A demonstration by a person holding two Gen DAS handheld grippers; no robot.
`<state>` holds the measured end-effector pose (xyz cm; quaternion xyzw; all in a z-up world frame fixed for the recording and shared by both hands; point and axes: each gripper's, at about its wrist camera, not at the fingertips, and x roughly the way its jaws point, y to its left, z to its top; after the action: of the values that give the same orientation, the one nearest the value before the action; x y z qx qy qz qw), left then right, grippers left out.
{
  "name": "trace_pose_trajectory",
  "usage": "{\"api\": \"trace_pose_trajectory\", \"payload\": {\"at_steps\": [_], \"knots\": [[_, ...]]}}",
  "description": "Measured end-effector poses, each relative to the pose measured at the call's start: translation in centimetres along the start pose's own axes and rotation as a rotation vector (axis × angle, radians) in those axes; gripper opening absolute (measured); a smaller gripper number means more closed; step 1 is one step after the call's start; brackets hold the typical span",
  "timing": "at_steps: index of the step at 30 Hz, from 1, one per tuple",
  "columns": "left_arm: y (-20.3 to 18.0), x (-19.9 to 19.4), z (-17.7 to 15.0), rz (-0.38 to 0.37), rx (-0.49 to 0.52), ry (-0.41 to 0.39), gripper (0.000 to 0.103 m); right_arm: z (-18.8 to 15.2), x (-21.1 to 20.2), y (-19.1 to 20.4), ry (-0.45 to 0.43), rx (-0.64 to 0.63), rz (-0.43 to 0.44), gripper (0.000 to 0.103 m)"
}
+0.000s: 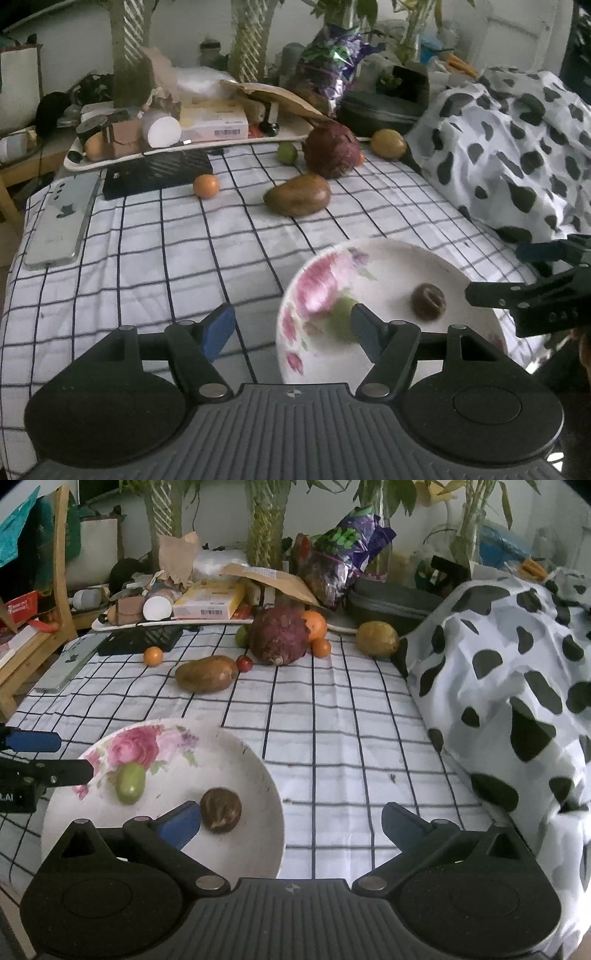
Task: Organize fruits
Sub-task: 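Grasp the brown mango with the left gripper while the right gripper approaches the dragon fruit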
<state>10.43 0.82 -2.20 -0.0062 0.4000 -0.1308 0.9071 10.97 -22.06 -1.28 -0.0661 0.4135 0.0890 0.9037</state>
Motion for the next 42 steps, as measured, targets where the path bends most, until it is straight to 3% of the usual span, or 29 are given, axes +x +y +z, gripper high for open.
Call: {"api": "trace_pose_trajectory", "payload": {"at_steps": [8, 42], "knots": [[1.2, 1.3, 1.5, 0.000, 0.003, -0.031, 0.068, 1.5, 1.8, -0.1, -0.007, -0.035, -0.005, 0.103], [1.5, 10.1, 7.6, -0.119, 0.245, -0.047, 0.068, 7.8, 10.4, -1.4, 0.029, -0.129, -0.013, 0.103]]}}
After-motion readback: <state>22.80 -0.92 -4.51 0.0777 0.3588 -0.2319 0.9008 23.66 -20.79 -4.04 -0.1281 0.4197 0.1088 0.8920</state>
